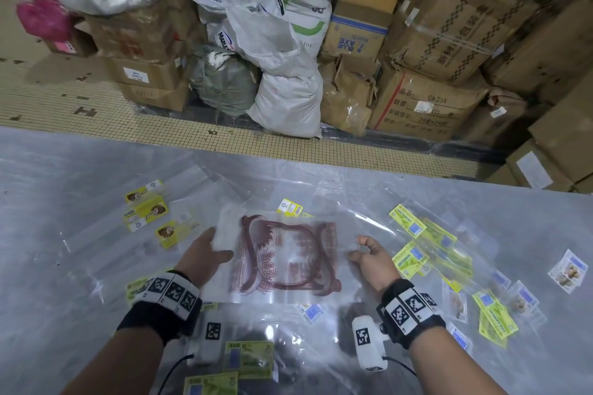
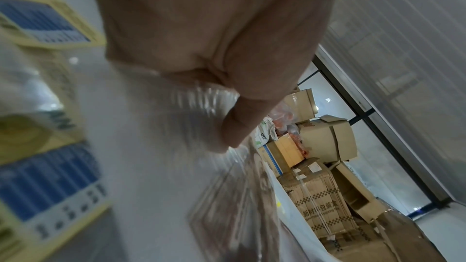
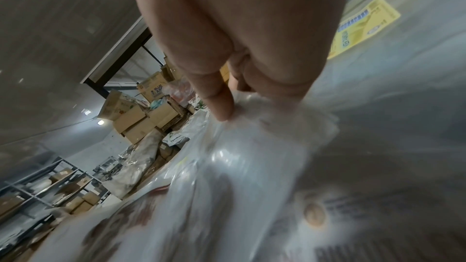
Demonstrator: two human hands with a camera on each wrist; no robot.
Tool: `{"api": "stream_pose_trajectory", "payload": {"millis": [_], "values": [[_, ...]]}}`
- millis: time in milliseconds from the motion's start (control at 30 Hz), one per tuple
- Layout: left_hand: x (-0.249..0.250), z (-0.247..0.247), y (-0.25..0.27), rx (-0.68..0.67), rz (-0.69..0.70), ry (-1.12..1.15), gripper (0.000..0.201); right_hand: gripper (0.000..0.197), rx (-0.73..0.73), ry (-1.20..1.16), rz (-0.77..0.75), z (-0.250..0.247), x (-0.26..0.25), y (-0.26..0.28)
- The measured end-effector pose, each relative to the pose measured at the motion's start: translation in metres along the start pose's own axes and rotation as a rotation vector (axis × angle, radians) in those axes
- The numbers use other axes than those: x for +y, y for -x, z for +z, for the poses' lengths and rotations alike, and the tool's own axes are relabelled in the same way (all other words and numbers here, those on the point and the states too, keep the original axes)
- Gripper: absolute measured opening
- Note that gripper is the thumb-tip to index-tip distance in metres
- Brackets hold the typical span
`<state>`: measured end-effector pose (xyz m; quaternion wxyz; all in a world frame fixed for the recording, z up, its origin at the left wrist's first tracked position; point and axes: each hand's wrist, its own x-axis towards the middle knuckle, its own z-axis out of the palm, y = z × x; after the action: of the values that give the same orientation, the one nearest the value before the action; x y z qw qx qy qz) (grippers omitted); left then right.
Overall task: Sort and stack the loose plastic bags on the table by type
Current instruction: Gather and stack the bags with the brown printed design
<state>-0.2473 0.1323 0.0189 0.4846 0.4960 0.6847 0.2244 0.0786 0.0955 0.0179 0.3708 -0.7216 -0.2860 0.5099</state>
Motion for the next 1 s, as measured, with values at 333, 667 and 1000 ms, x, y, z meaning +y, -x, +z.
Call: {"api": "stream_pose_trajectory", "payload": {"millis": [333,667,1000], "values": [[0.005,-0.011,0.004,-0.001,0.036,-0.042,0.045,0.018,0.014,0.016,-0.047,-0.003,-0.005,0.020],[0.036,-0.032,0.005,-0.142,0.217,-0.069,0.016,0.018,0.010,-0.231,-0.069,-0.030,-0.007,0.047],[0.063,-0.001,0.014,-0.350,0.275,-0.159,0.023,0.037,0.177,-0.446,-0.101,-0.061,0.013,0.112]]}}
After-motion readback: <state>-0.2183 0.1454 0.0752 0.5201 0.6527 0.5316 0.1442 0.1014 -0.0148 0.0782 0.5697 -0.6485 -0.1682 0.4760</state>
